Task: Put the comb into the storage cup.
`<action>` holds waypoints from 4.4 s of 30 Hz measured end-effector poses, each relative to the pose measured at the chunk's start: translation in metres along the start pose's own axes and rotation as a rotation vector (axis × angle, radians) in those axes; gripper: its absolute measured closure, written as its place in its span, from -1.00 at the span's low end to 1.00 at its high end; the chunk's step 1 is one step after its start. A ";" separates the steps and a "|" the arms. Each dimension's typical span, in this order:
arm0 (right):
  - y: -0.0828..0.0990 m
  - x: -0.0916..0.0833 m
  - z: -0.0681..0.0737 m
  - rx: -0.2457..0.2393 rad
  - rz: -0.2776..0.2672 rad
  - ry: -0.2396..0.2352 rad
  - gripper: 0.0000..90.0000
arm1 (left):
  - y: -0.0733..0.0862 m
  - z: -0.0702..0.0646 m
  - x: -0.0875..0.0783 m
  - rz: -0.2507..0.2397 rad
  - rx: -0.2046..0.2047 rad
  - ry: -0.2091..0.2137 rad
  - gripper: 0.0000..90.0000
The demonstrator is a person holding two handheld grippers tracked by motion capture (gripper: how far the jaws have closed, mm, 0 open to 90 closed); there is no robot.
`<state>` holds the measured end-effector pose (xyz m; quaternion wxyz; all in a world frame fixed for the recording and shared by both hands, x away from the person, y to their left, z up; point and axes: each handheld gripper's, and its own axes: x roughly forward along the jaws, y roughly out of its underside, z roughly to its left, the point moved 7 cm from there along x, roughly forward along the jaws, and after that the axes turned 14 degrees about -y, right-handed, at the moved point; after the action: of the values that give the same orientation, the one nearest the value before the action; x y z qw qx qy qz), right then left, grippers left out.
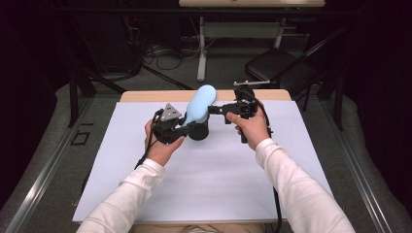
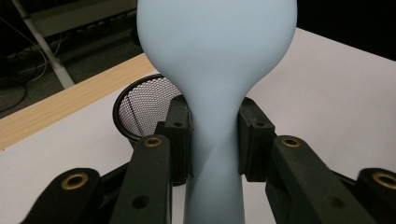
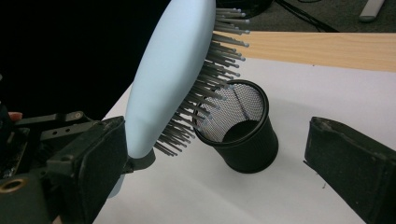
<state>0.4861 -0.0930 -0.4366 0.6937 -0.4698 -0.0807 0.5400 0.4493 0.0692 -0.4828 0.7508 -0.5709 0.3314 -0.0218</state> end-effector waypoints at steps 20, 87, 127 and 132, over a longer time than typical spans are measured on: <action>-0.006 0.003 -0.004 0.043 -0.030 -0.015 -0.75 | 0.001 -0.005 0.002 -0.006 0.001 0.008 0.54; -0.008 0.010 -0.012 0.197 -0.057 -0.146 -0.38 | 0.005 -0.034 0.008 -0.029 0.031 0.056 0.54; -0.004 0.006 -0.015 0.304 -0.087 -0.190 -0.07 | 0.008 -0.037 0.009 -0.022 0.040 0.063 0.55; -0.003 0.006 -0.015 0.313 -0.091 -0.185 -0.01 | 0.008 -0.037 0.009 -0.024 0.039 0.062 0.55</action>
<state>0.5003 -0.0968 -0.4448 0.7715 -0.3004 -0.0801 0.5551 0.4340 0.0375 -0.4986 0.7508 -0.5592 0.3472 -0.0550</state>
